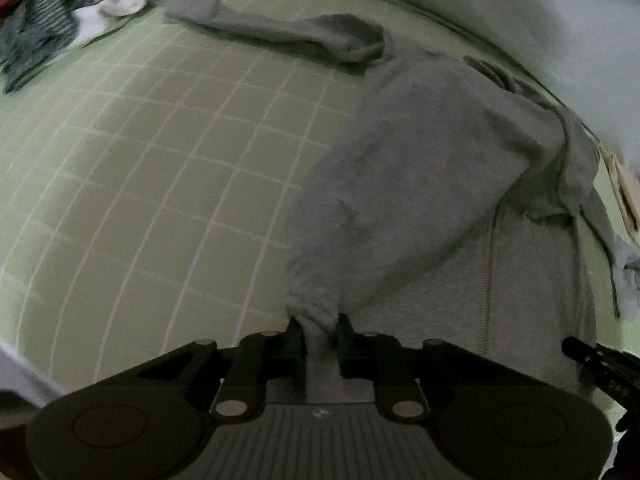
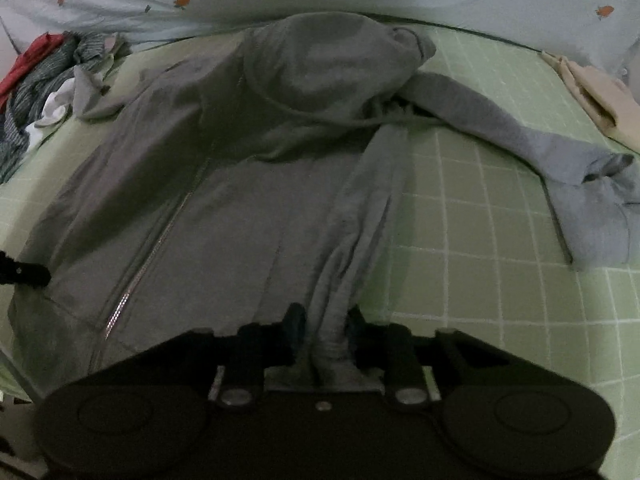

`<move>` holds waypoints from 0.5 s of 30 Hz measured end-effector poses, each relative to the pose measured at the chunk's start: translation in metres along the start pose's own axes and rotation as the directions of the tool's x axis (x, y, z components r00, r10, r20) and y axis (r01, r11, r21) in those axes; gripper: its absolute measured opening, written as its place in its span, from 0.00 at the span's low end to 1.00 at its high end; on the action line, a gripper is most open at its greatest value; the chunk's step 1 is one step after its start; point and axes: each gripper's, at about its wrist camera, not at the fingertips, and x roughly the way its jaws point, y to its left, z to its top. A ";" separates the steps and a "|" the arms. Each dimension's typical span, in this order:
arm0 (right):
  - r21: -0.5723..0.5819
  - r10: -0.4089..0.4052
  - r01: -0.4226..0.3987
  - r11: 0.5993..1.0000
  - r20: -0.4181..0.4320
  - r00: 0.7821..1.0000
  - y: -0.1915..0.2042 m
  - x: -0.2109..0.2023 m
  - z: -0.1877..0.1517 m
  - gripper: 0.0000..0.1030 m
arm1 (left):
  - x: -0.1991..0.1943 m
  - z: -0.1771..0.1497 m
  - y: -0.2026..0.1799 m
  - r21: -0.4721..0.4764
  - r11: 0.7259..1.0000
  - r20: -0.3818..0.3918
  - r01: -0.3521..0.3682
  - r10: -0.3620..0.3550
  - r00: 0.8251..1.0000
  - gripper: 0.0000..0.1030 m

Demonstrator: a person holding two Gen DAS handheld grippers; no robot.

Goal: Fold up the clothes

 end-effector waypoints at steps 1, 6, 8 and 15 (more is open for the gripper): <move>0.000 -0.010 0.010 1.000 0.012 1.000 -0.002 -0.001 0.004 0.38 | -0.004 0.001 -0.001 -0.004 1.000 0.013 -0.009 0.009 1.000 0.28; 0.043 -0.050 0.045 0.998 0.114 0.992 -0.017 -0.008 0.034 0.64 | -0.026 0.029 -0.008 0.005 0.999 0.111 -0.041 0.040 0.993 0.52; 0.061 -0.072 0.063 0.996 0.160 0.985 -0.020 -0.006 0.052 0.73 | -0.031 0.050 -0.010 0.019 1.000 0.152 -0.021 0.018 0.988 0.63; 0.089 -0.072 0.050 0.995 0.266 0.961 -0.032 0.018 0.135 0.83 | -0.012 0.142 -0.037 0.085 0.996 0.197 0.034 -0.051 0.979 0.72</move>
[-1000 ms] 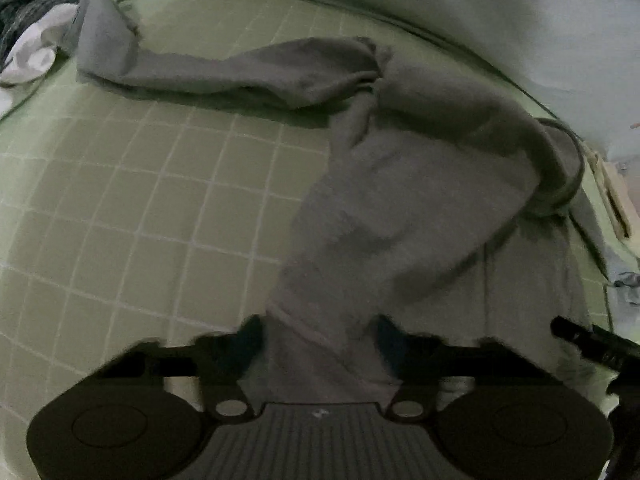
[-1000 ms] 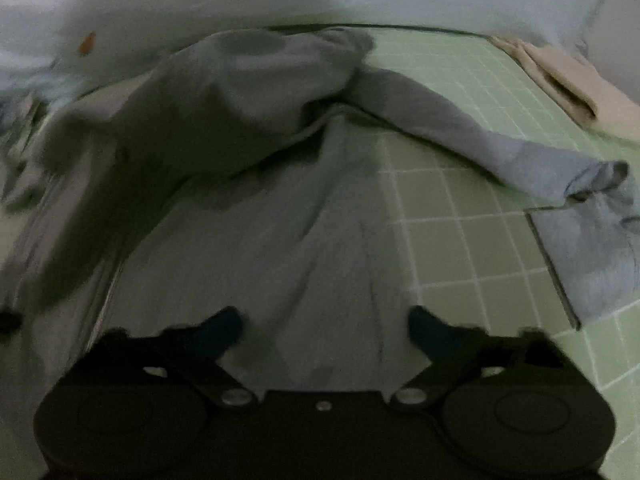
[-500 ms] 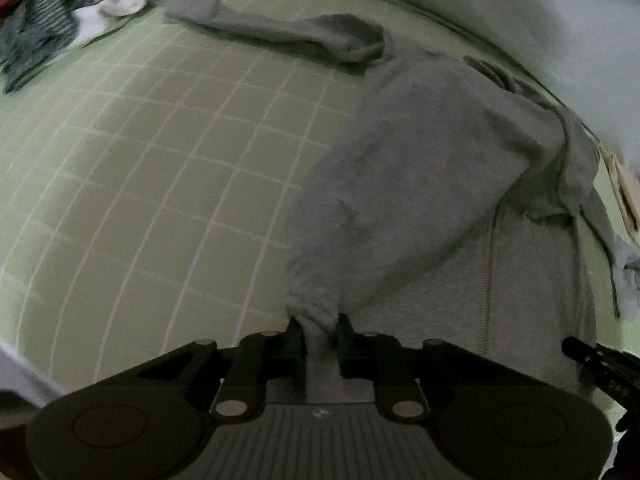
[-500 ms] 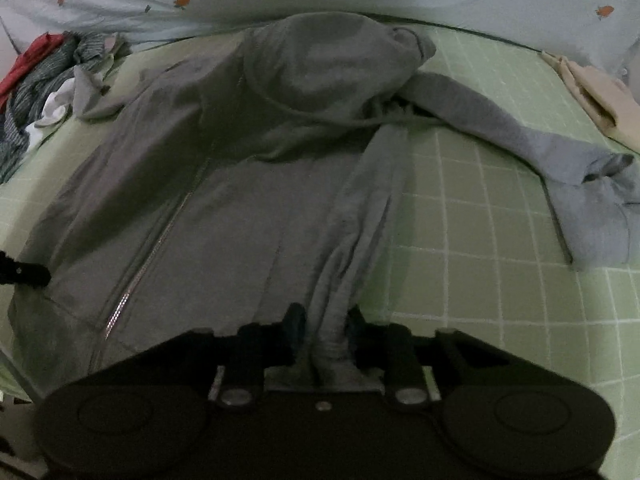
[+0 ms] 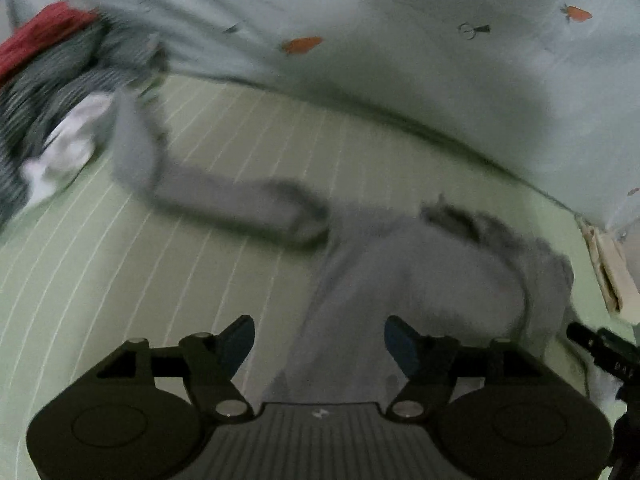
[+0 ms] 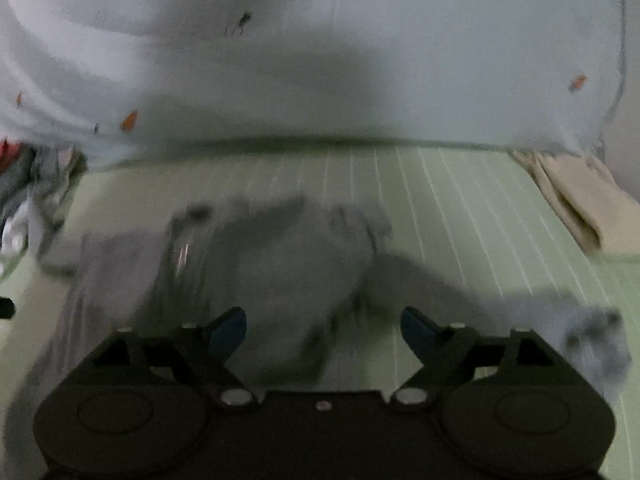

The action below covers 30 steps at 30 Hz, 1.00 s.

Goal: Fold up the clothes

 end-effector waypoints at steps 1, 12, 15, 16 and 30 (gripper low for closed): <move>-0.007 0.001 -0.001 1.000 0.013 1.000 0.002 0.011 0.013 0.84 | 0.011 0.013 -0.009 0.010 1.000 -0.004 0.001 -0.001 1.000 0.72; -0.173 0.168 -0.180 0.968 -0.080 0.983 0.037 0.149 0.097 0.85 | 0.138 0.088 -0.064 0.008 0.998 -0.099 -0.066 0.066 0.993 0.78; -0.190 0.266 -0.289 0.938 -0.135 0.954 0.046 0.167 0.096 0.85 | 0.152 0.084 -0.055 -0.051 0.995 -0.145 -0.084 0.076 0.987 0.78; -0.188 0.298 -0.323 0.928 -0.149 0.943 0.049 0.169 0.095 0.85 | 0.152 0.082 -0.051 -0.069 0.994 -0.151 -0.084 0.073 0.986 0.79; -0.274 0.273 -0.254 0.928 0.032 0.962 0.051 0.132 0.113 0.12 | 0.126 0.073 -0.034 -0.094 0.988 -0.155 -0.123 0.108 0.982 0.86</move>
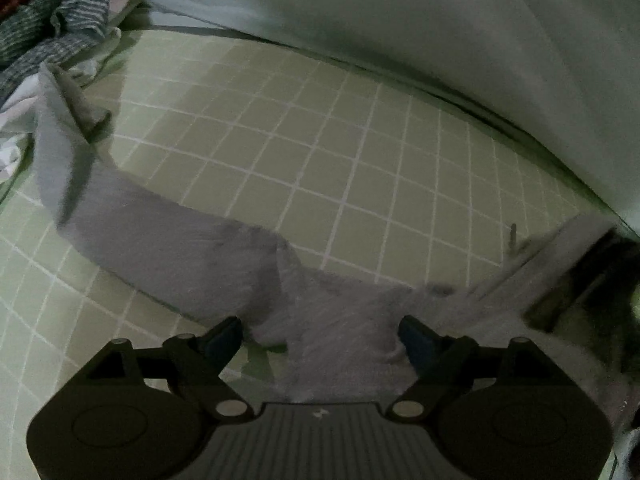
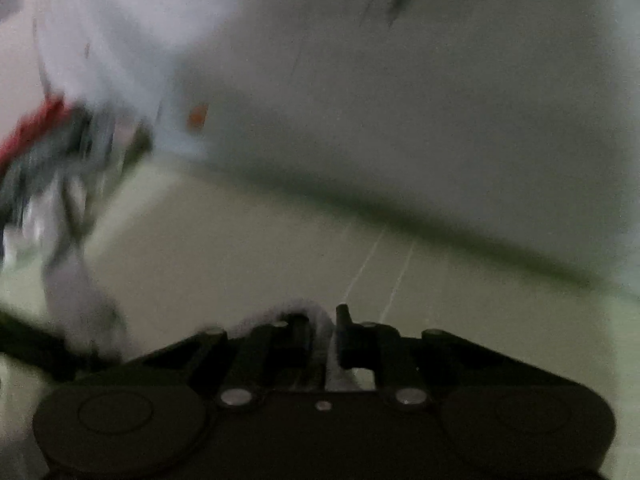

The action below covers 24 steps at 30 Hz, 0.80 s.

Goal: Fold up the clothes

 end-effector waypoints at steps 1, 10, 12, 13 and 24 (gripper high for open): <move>0.009 -0.015 0.014 1.000 0.062 0.998 -0.003 -0.015 0.009 0.11 | -0.003 -0.001 0.002 -0.007 1.000 0.003 -0.001 0.001 1.000 0.86; 0.238 -0.370 0.322 0.916 0.196 0.908 -0.064 -0.083 0.023 0.64 | -0.004 -0.010 0.018 -0.050 0.997 -0.042 -0.054 0.052 0.998 0.86; 0.167 -0.419 0.409 0.897 0.027 0.908 -0.070 -0.063 0.004 0.60 | -0.003 -0.010 0.013 -0.028 0.997 -0.044 -0.070 0.069 0.997 0.85; 0.130 -0.441 0.444 0.886 -0.054 0.896 -0.073 -0.053 -0.006 0.58 | -0.002 -0.009 0.010 -0.015 0.997 -0.041 -0.076 0.076 0.996 0.85; 0.333 -0.312 0.350 0.875 -0.163 0.936 -0.092 -0.020 -0.040 0.73 | 0.024 0.009 -0.007 0.001 0.997 -0.011 -0.083 0.083 0.996 0.85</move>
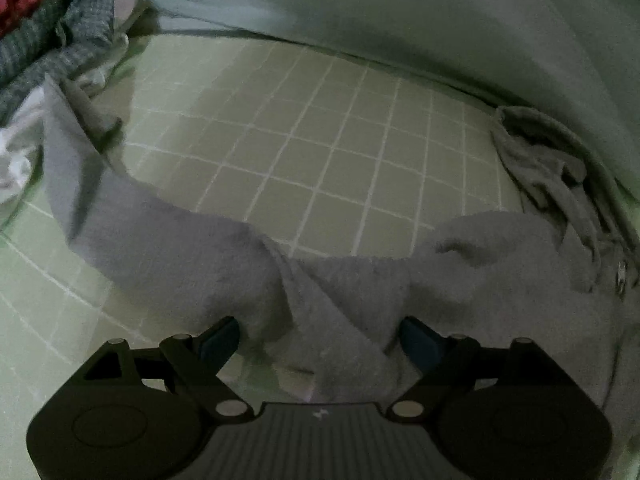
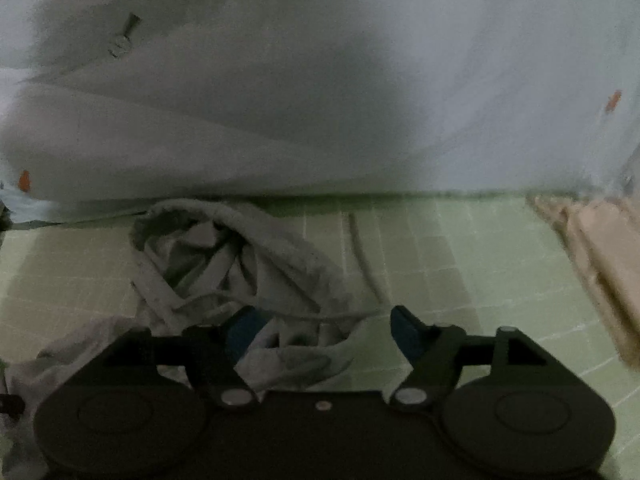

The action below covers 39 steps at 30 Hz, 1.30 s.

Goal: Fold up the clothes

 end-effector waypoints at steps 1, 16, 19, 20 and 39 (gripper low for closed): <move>0.018 0.007 -0.007 1.000 -0.013 1.000 0.000 0.007 0.000 0.73 | 0.003 0.001 0.000 -0.003 1.000 0.000 0.001 -0.001 1.000 0.85; -0.012 0.274 -0.275 0.961 0.142 0.951 0.046 0.070 0.066 0.08 | 0.015 0.025 0.009 0.014 0.980 0.184 -0.197 0.191 0.964 0.17; -0.111 0.289 -0.276 0.955 0.129 0.949 0.077 0.070 0.072 0.13 | 0.012 0.028 0.015 -0.005 0.984 0.176 -0.178 0.176 0.969 0.25; -0.154 0.276 -0.260 0.953 0.096 0.956 0.085 0.072 0.068 0.29 | 0.009 0.026 0.014 0.005 0.983 0.180 -0.184 0.181 0.967 0.32; 0.022 0.013 -0.011 1.000 -0.065 0.998 -0.049 -0.145 -0.158 1.00 | -0.061 -0.132 -0.056 0.160 0.977 -0.033 0.139 -0.136 0.990 0.88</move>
